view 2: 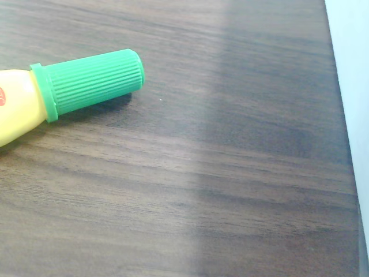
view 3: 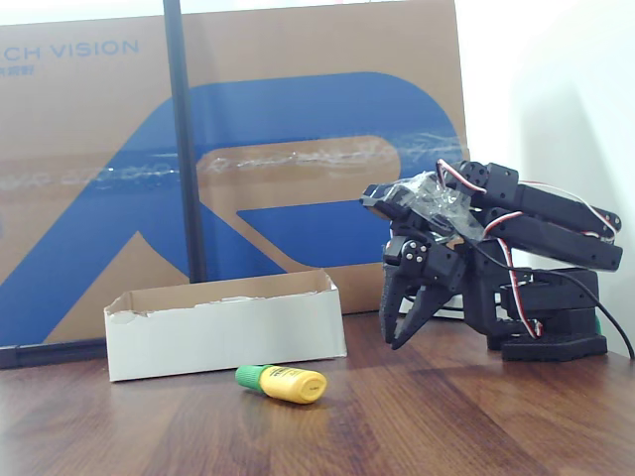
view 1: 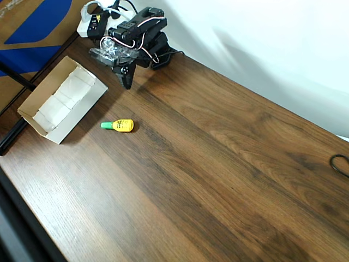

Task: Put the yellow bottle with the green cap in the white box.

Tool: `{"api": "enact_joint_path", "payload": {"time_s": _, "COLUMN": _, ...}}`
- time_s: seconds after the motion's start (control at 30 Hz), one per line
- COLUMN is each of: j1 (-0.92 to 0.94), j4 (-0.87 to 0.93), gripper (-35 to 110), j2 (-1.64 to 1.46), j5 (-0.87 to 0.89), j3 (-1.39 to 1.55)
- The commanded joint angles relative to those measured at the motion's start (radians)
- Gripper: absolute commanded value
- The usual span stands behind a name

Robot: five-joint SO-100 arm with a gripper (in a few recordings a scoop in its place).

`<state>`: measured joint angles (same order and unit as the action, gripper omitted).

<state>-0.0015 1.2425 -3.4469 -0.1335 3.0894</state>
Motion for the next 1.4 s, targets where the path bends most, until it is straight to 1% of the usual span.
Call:
{"api": "enact_joint_path", "payload": {"time_s": 0.0, "j1": -0.012, "j4": -0.015, "gripper": 0, "j2": 0.077, "j5": -0.011, "j3": -0.124}}
{"api": "enact_joint_path", "payload": {"time_s": 0.2, "j1": -0.014, "j4": -0.092, "gripper": 0, "j2": 0.282, "j5": 0.000, "j3": -0.259}}
{"api": "enact_joint_path", "payload": {"time_s": 0.43, "j1": -0.008, "j4": -0.130, "gripper": 0, "j2": 0.413, "j5": 0.017, "j3": -0.353}}
{"api": "enact_joint_path", "payload": {"time_s": 0.6, "j1": -0.034, "j4": -0.109, "gripper": 0, "j2": 0.460, "j5": 0.031, "j3": -0.436}}
{"api": "enact_joint_path", "payload": {"time_s": 0.8, "j1": -0.034, "j4": -0.104, "gripper": 0, "j2": 0.735, "j5": 0.063, "j3": -0.626}}
{"api": "enact_joint_path", "payload": {"time_s": 1.03, "j1": -0.051, "j4": -0.117, "gripper": 0, "j2": 0.946, "j5": 0.058, "j3": -0.765}}
{"api": "enact_joint_path", "payload": {"time_s": 1.1, "j1": -0.049, "j4": -0.144, "gripper": 0, "j2": 1.009, "j5": 0.049, "j3": -0.793}}
{"api": "enact_joint_path", "payload": {"time_s": 1.37, "j1": -0.060, "j4": -0.374, "gripper": 0, "j2": 1.216, "j5": -0.015, "j3": -0.811}}
